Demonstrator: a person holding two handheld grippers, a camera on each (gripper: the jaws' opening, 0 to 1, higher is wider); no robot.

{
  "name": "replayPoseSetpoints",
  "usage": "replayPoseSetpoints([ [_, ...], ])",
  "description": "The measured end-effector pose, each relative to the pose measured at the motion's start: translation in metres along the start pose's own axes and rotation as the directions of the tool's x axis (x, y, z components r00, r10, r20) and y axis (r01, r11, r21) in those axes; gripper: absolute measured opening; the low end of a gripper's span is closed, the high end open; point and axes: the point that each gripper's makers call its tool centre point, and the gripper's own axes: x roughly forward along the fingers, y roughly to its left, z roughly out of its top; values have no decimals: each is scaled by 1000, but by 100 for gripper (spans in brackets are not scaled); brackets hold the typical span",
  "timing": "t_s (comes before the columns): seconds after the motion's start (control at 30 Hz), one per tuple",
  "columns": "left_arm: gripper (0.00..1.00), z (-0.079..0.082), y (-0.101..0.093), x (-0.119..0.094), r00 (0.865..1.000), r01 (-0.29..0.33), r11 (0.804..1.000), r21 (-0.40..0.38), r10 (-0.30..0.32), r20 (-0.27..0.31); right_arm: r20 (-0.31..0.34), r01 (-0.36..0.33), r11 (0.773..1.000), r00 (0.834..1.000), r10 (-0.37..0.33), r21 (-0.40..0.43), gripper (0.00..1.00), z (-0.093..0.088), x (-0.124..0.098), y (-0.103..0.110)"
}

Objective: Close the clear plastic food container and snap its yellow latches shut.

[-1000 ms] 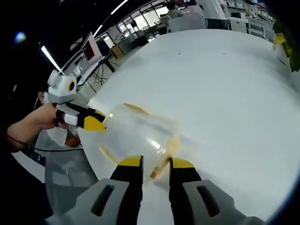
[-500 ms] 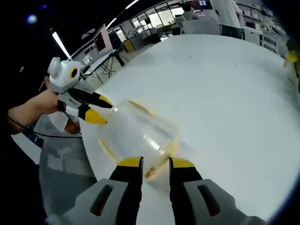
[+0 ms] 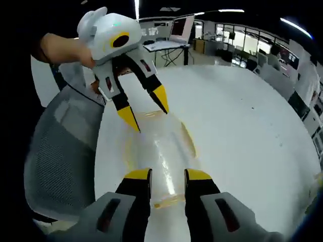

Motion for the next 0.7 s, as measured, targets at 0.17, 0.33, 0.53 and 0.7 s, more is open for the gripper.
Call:
replayPoseSetpoints([
  [0.17, 24, 11, -8, 10, 1000, 16, 999, 36, -17, 10, 5, -14, 1000, 1000, 14, -19, 25, 17, 13, -2],
  [0.33, 24, 16, -15, 11, 1000, 27, 997, 73, -27, 6, -23, -30, 997, 999, 29, -71, 26, 24, 22, -5],
  [0.53, 26, 17, -27, 12, 999, 33, 993, 111, -33, -2, -61, -19, 997, 998, 14, -75, 29, 26, 30, -20],
  [0.7, 25, 20, -31, 14, 1000, 22, 990, 139, -20, -11, -138, -75, 991, 989, 60, -109, 29, 20, 35, -26],
])
